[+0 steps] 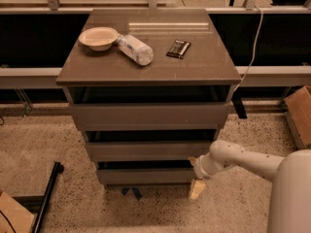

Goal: Open bottom drawer

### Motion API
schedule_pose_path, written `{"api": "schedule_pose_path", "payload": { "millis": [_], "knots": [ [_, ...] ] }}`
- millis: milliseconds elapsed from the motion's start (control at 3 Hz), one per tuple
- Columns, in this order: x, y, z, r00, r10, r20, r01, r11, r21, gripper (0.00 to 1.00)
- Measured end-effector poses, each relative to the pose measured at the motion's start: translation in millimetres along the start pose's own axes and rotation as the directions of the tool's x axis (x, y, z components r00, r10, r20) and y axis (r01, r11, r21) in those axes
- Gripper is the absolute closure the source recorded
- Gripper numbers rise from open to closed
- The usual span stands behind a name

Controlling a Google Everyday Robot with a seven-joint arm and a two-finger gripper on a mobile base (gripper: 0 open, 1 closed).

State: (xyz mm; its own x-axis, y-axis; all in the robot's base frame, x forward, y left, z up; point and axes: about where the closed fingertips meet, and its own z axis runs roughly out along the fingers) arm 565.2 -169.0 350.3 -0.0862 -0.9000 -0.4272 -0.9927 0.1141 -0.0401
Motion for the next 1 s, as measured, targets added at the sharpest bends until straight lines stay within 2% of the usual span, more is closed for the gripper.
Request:
{"api": "schedule_pose_path", "payload": {
  "millis": [333, 1000],
  "knots": [
    [18, -11, 32, 0.997, 0.045, 0.064, -0.044, 0.9987, -0.024, 0.00],
    [34, -17, 64, 0.989, 0.097, 0.108, -0.091, 0.9942, -0.056, 0.00]
  ]
}}
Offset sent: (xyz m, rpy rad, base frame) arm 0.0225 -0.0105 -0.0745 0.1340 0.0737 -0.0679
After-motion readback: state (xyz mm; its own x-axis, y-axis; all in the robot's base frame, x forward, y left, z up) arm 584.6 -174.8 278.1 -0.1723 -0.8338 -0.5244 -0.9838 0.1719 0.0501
